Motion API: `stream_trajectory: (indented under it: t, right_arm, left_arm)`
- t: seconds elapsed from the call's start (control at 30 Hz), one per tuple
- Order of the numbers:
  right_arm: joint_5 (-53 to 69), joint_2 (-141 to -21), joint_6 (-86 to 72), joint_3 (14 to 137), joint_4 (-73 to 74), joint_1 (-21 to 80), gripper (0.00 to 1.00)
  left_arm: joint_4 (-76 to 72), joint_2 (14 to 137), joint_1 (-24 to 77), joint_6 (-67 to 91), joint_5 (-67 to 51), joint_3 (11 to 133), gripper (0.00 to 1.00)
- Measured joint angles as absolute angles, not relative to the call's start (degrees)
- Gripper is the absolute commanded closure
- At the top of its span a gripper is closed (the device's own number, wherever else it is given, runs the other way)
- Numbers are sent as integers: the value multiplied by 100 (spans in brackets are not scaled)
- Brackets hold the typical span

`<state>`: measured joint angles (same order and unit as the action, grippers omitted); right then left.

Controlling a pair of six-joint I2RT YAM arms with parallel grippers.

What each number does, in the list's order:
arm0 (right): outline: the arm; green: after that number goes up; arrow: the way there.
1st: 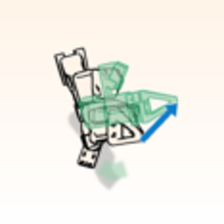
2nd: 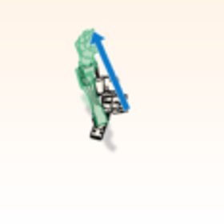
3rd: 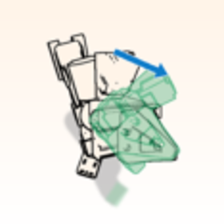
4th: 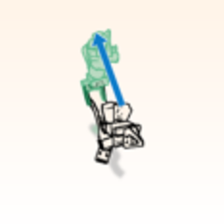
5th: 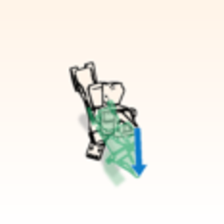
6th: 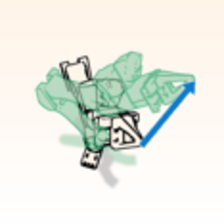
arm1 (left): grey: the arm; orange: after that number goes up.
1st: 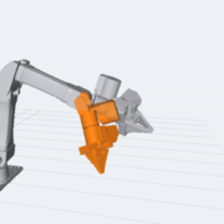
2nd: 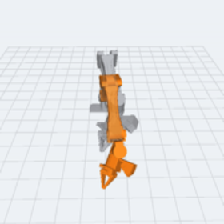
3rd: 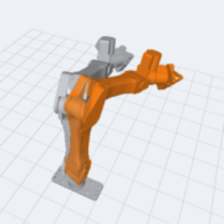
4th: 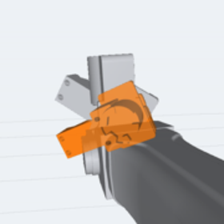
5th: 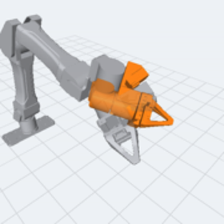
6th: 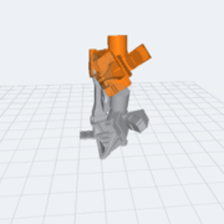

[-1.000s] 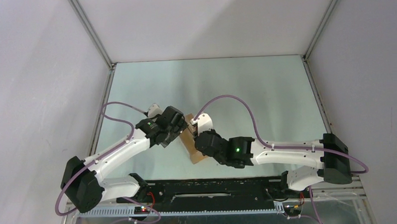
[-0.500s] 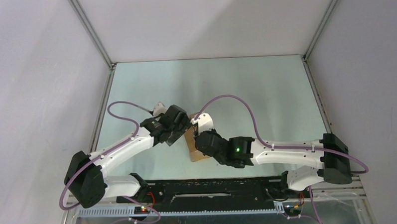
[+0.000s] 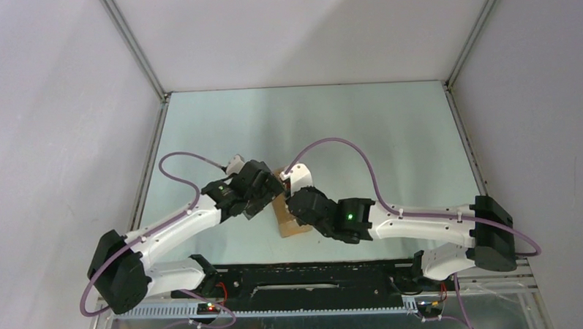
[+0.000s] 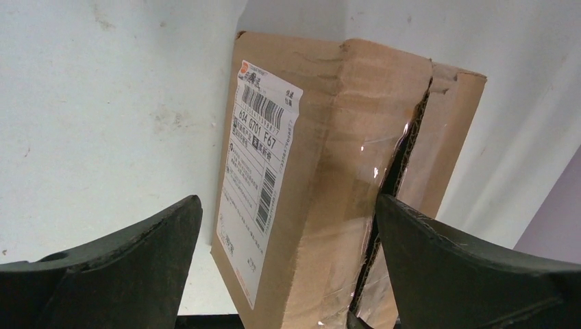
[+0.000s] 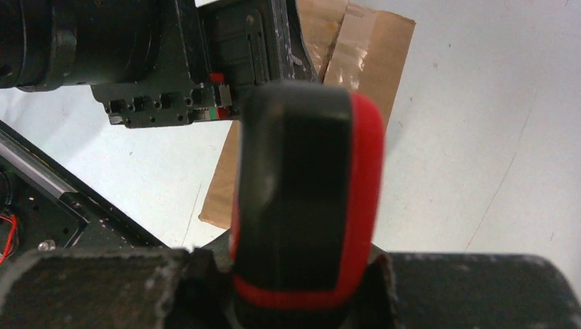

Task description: Unpack the express box

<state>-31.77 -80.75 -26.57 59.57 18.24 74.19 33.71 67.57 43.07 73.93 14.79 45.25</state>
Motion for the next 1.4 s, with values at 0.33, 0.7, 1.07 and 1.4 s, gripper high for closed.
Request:
stream_trajectory:
  t: [0.33, 0.7, 1.07, 1.4]
  right_arm:
    - [-3000, -7933, -2137, 5690, 1402, 7303, 100]
    - [-3218, -7994, -2161, 5638, 1240, 7380, 100]
    - [-3179, -7975, -2453, 5616, 1181, 7323, 100]
    - [-3194, -7883, -2554, 5612, 1326, 7533, 100]
  left_arm:
    - [3159, 7360, 4097, 6694, 1026, 4853, 0]
    - [3616, 8108, 3874, 6324, 681, 5509, 21]
    - [3911, 7596, 4237, 7526, 1352, 5306, 48]
    - [4355, 7258, 4504, 8866, 1824, 5033, 73]
